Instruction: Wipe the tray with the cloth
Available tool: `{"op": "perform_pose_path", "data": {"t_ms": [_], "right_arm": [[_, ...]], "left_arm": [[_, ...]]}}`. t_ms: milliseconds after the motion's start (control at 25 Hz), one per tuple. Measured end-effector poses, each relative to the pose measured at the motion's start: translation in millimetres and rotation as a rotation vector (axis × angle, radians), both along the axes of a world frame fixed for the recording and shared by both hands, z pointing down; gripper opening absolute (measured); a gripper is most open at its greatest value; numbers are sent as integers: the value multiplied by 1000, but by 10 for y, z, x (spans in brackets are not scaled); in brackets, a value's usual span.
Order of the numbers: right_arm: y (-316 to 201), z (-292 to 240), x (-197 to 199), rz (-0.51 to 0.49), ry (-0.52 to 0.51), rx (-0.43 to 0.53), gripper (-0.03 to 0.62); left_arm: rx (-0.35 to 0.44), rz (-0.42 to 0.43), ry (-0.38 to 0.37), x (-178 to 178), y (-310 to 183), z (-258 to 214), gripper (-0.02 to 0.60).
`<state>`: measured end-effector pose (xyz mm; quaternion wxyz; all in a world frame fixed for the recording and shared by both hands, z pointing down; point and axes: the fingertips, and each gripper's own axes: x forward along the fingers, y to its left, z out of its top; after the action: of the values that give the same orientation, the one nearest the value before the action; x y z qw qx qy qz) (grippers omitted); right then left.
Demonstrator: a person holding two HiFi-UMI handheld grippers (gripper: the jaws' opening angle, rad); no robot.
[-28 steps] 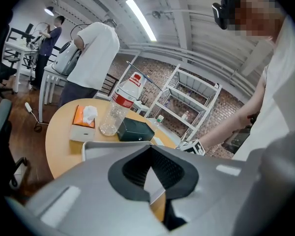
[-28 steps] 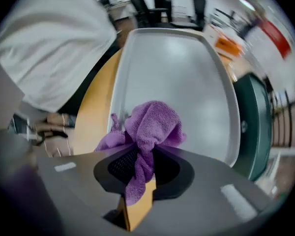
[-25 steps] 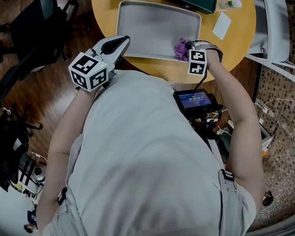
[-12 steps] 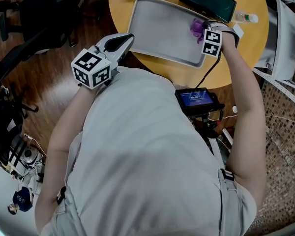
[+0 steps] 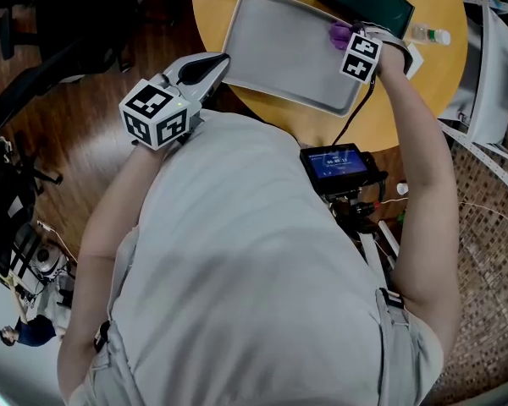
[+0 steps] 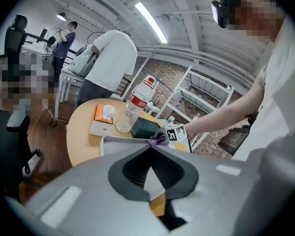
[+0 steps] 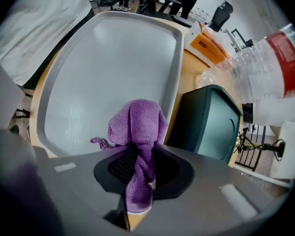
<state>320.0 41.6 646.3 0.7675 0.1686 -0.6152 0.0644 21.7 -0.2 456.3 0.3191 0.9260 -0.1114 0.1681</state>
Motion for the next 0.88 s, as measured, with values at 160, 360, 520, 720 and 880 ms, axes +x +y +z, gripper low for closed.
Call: {"op": "perform_pose_path", "data": {"t_ms": [160, 360, 520, 720, 880], "right_arm": [[22, 18, -66, 88, -15, 17, 64], [316, -11, -561, 84, -116, -35, 64], [642, -13, -1056, 55, -195, -88, 64], [832, 123, -1464, 64, -256, -161, 64], [1001, 135, -1702, 86, -309, -217, 66]], "left_arm": [[2, 13, 9, 53, 21, -6, 0], [8, 15, 19, 35, 31, -39, 0], [13, 12, 28, -25, 18, -66, 0], [-8, 3, 31, -155, -154, 85, 0], [-3, -9, 32, -215, -217, 97, 0]]}}
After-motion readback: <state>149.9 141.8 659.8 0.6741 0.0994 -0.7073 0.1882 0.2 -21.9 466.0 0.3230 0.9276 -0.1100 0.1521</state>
